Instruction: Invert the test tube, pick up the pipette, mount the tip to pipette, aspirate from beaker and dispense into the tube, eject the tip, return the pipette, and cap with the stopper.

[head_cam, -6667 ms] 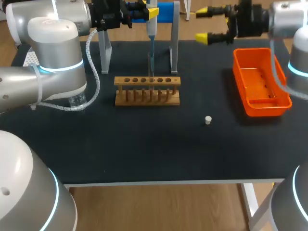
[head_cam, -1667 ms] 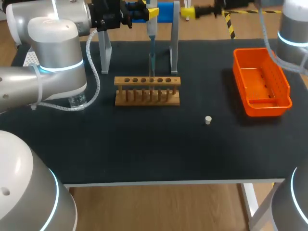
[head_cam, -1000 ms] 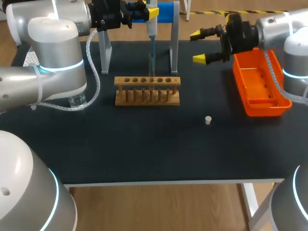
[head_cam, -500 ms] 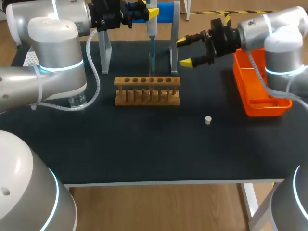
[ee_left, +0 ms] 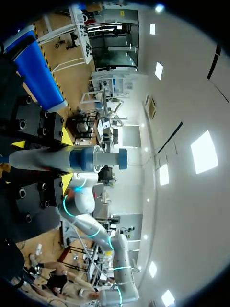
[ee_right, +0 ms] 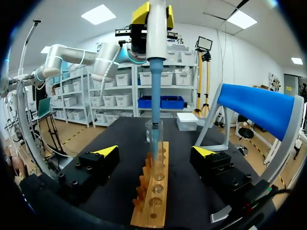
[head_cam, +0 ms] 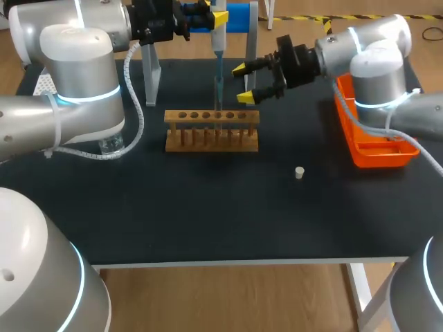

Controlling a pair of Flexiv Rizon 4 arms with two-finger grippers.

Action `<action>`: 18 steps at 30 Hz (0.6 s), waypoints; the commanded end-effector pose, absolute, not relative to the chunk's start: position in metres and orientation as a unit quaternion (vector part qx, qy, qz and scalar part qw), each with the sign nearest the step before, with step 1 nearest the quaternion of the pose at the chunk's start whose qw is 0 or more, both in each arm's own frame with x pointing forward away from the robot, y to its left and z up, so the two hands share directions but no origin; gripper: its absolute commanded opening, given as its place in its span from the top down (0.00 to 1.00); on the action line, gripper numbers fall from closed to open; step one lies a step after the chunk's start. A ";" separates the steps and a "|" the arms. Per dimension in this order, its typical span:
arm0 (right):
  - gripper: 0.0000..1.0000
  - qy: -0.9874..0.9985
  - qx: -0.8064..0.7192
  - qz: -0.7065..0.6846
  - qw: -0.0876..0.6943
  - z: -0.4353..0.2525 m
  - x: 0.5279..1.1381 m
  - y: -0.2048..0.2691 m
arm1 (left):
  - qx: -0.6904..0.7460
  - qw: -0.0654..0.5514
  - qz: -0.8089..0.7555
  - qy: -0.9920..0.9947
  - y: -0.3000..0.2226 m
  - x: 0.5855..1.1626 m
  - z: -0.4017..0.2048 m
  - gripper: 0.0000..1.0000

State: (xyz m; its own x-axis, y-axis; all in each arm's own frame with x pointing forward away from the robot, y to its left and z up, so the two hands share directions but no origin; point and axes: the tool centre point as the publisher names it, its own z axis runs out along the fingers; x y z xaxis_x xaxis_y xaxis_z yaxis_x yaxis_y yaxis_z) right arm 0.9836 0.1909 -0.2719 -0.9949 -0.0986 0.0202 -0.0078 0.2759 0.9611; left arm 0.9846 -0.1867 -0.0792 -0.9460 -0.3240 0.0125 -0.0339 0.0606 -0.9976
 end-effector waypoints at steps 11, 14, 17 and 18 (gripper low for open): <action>0.00 -0.812 0.034 -0.582 0.022 -0.280 0.979 0.218 | -0.125 0.108 -0.674 0.720 -0.188 0.985 -0.079 1.00; 0.00 -0.816 0.036 -0.576 0.020 -0.282 0.976 0.223 | -0.125 0.108 -0.674 0.720 -0.188 0.985 -0.079 1.00; 0.00 -0.822 0.037 -0.568 0.020 -0.286 0.974 0.228 | -0.125 0.108 -0.674 0.720 -0.188 0.985 -0.079 1.00; 0.00 -0.825 0.037 -0.563 0.020 -0.287 0.973 0.229 | -0.125 0.108 -0.674 0.720 -0.188 0.985 -0.079 1.00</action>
State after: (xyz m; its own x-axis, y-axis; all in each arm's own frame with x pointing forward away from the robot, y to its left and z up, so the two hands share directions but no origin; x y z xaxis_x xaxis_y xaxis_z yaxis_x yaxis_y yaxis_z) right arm 0.9743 0.2251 -0.2869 -0.9963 -0.0856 -0.0100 -0.0394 0.3492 0.9362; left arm 0.9846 -0.1868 -0.0792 -0.9460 -0.3239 0.0124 -0.0339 0.0606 -0.9976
